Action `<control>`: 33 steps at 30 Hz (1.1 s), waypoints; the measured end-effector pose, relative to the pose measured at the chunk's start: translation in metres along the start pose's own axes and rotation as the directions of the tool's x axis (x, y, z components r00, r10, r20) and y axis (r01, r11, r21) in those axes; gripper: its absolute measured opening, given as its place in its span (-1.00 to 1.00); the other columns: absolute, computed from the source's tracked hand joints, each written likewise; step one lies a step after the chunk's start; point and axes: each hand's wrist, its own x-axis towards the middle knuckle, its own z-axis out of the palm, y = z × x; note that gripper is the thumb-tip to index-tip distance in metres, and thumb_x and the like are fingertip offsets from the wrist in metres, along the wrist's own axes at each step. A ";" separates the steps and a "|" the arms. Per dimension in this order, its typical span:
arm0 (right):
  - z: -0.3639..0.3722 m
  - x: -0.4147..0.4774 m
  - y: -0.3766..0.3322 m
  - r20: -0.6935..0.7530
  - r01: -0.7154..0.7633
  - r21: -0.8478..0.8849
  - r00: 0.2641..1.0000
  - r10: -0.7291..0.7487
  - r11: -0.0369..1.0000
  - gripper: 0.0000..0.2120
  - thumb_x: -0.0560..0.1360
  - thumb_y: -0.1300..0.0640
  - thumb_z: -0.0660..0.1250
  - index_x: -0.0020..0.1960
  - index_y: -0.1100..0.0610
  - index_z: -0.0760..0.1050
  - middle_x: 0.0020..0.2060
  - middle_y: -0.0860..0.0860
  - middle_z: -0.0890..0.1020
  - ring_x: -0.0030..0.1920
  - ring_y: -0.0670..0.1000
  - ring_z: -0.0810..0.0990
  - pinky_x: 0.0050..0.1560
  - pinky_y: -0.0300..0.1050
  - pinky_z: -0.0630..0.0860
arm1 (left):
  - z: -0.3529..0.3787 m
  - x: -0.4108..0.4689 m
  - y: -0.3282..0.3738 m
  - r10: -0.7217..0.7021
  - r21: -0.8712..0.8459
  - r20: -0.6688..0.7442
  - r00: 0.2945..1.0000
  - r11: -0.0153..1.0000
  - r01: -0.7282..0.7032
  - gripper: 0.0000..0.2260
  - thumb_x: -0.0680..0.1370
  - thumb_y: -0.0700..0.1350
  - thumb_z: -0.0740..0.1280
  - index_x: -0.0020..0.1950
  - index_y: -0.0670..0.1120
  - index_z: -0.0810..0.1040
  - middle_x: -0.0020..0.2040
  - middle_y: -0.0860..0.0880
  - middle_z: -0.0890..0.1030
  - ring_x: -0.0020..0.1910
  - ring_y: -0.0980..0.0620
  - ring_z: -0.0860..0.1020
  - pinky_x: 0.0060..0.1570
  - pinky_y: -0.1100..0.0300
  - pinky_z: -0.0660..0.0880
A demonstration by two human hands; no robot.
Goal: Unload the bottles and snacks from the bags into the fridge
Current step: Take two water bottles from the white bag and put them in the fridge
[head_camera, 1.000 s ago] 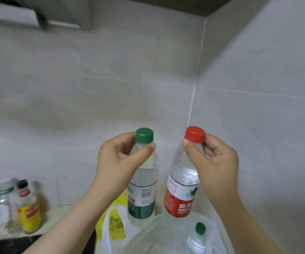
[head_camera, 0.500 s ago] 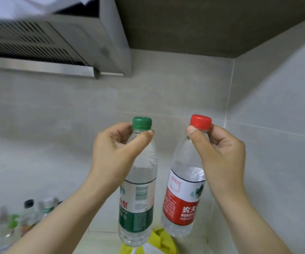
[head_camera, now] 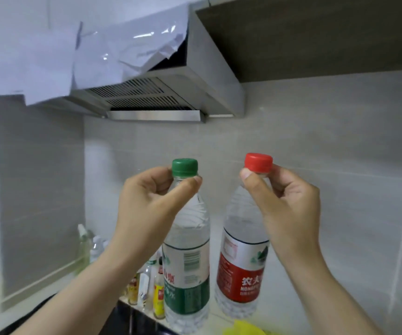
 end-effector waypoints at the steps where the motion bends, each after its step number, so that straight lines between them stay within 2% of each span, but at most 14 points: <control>1: 0.006 -0.001 0.000 0.017 -0.004 0.024 1.000 0.004 1.000 -0.94 0.42 0.14 0.45 -0.18 -0.01 0.63 -0.42 -0.23 0.63 -0.41 -0.25 0.52 -0.31 -0.48 0.39 | -0.006 -0.001 0.002 0.004 0.022 -0.015 1.000 1.000 -0.004 -0.91 0.39 -0.13 0.46 -0.12 -0.02 0.70 -0.22 0.06 0.72 -0.15 0.04 0.68 -0.04 0.14 0.58; 5: 0.031 -0.007 0.000 0.082 -0.012 0.101 0.997 0.004 0.995 -0.98 0.43 0.14 0.45 -0.16 0.03 0.64 -0.43 -0.24 0.61 -0.42 -0.24 0.50 -0.31 -0.48 0.38 | -0.032 -0.005 0.008 0.032 0.090 -0.071 0.997 0.996 -0.025 -0.93 0.40 -0.13 0.46 -0.13 -0.04 0.70 -0.23 0.02 0.71 -0.20 0.06 0.65 -0.05 0.12 0.57; 9: 0.063 -0.013 -0.006 0.138 -0.011 0.161 0.990 -0.012 0.987 -0.97 0.43 0.13 0.44 -0.19 0.04 0.63 -0.48 -0.23 0.57 -0.45 -0.21 0.47 -0.34 -0.48 0.36 | -0.065 -0.006 0.015 0.058 0.137 -0.118 0.991 0.990 -0.041 -0.91 0.41 -0.16 0.46 -0.11 -0.05 0.71 -0.24 0.02 0.71 -0.20 0.08 0.65 -0.12 0.29 0.55; 13: 0.105 -0.023 -0.017 0.180 -0.020 0.249 0.983 -0.026 0.968 -0.93 0.42 0.12 0.46 -0.21 -0.02 0.63 -0.40 -0.20 0.63 -0.38 -0.24 0.51 -0.29 -0.45 0.41 | -0.110 -0.011 0.023 0.084 0.199 -0.166 0.983 0.979 -0.049 -0.93 0.40 -0.15 0.46 -0.14 -0.06 0.71 -0.25 -0.03 0.71 -0.16 -0.08 0.66 -0.14 0.23 0.57; 16: 0.142 -0.033 -0.027 0.216 -0.056 0.320 0.976 -0.016 0.946 -0.93 0.42 0.13 0.46 -0.22 0.00 0.63 -0.44 -0.19 0.60 -0.40 -0.23 0.47 -0.31 -0.43 0.40 | -0.148 -0.016 0.033 0.107 0.257 -0.195 0.975 0.965 -0.054 -0.96 0.41 -0.15 0.46 -0.17 -0.06 0.70 -0.27 -0.06 0.70 -0.20 -0.11 0.64 -0.21 0.26 0.56; 21: 0.205 -0.061 -0.048 0.300 -0.085 0.436 0.952 -0.055 0.896 -0.93 0.44 0.16 0.43 -0.22 0.13 0.61 -0.57 -0.20 0.47 -0.52 -0.18 0.40 -0.42 -0.46 0.32 | -0.212 -0.031 0.056 0.169 0.400 -0.249 0.954 0.915 -0.058 -0.97 0.41 -0.18 0.46 -0.18 -0.07 0.70 -0.30 -0.04 0.69 -0.34 0.10 0.62 -0.35 0.41 0.51; 23: 0.230 -0.073 -0.058 0.333 -0.114 0.490 0.941 -0.065 0.864 -0.93 0.43 0.16 0.43 -0.21 0.15 0.61 -0.55 -0.18 0.49 -0.53 -0.18 0.41 -0.43 -0.46 0.32 | -0.238 -0.038 0.065 0.186 0.449 -0.277 0.943 0.893 -0.044 -0.95 0.42 -0.17 0.45 -0.15 -0.05 0.69 -0.29 0.02 0.70 -0.32 0.14 0.63 -0.35 0.46 0.49; 25: 0.254 -0.087 -0.069 0.373 -0.147 0.544 0.924 -0.082 0.826 -0.92 0.43 0.14 0.42 -0.19 0.16 0.62 -0.52 -0.15 0.53 -0.49 -0.17 0.46 -0.41 -0.44 0.37 | -0.263 -0.047 0.074 0.207 0.513 -0.316 0.926 0.858 -0.016 -0.95 0.41 -0.14 0.47 -0.15 -0.04 0.69 -0.28 0.03 0.70 -0.27 0.06 0.64 -0.35 0.39 0.52; 27: 0.278 -0.100 -0.080 0.417 -0.177 0.589 0.903 -0.108 0.788 -0.91 0.44 0.12 0.42 -0.16 0.15 0.62 -0.46 -0.14 0.57 -0.42 -0.14 0.52 -0.32 -0.39 0.44 | -0.288 -0.058 0.083 0.235 0.577 -0.354 0.905 0.817 0.013 -0.95 0.41 -0.10 0.49 -0.15 -0.03 0.69 -0.28 0.00 0.70 -0.23 -0.03 0.64 -0.27 0.26 0.55; 29: 0.301 -0.112 -0.093 0.455 -0.208 0.621 0.881 -0.131 0.755 -0.90 0.44 0.10 0.42 -0.13 0.14 0.62 -0.39 -0.10 0.62 -0.35 -0.11 0.58 -0.24 -0.33 0.49 | -0.310 -0.069 0.094 0.251 0.611 -0.392 0.885 0.790 0.046 -0.93 0.41 -0.09 0.47 -0.13 -0.03 0.69 -0.27 -0.01 0.70 -0.21 -0.04 0.64 -0.22 0.26 0.57; 31: 0.323 -0.124 -0.106 0.479 -0.232 0.660 0.863 -0.162 0.715 -0.91 0.43 0.10 0.42 -0.13 0.12 0.63 -0.35 -0.05 0.66 -0.32 -0.09 0.61 -0.22 -0.32 0.51 | -0.329 -0.080 0.107 0.284 0.669 -0.420 0.862 0.738 0.083 -0.89 0.41 -0.08 0.45 -0.13 -0.08 0.69 -0.25 -0.12 0.68 -0.19 -0.13 0.63 -0.15 0.10 0.58; 32: 0.333 -0.130 -0.114 0.490 -0.247 0.679 0.853 -0.177 0.692 -0.91 0.43 0.09 0.41 -0.14 0.10 0.63 -0.35 -0.04 0.66 -0.32 -0.10 0.61 -0.22 -0.34 0.51 | -0.338 -0.085 0.114 0.297 0.690 -0.434 0.851 0.717 0.102 -0.89 0.41 -0.09 0.44 -0.12 -0.09 0.69 -0.24 -0.12 0.69 -0.19 -0.12 0.63 -0.15 0.10 0.58; 33: 0.344 -0.135 -0.121 0.501 -0.263 0.695 0.844 -0.189 0.669 -0.91 0.42 0.08 0.41 -0.15 0.09 0.63 -0.36 -0.06 0.66 -0.33 -0.11 0.61 -0.23 -0.34 0.50 | -0.345 -0.090 0.122 0.304 0.695 -0.449 0.840 0.710 0.114 -0.89 0.41 -0.10 0.44 -0.10 -0.08 0.69 -0.23 -0.06 0.70 -0.20 -0.05 0.65 -0.19 0.20 0.60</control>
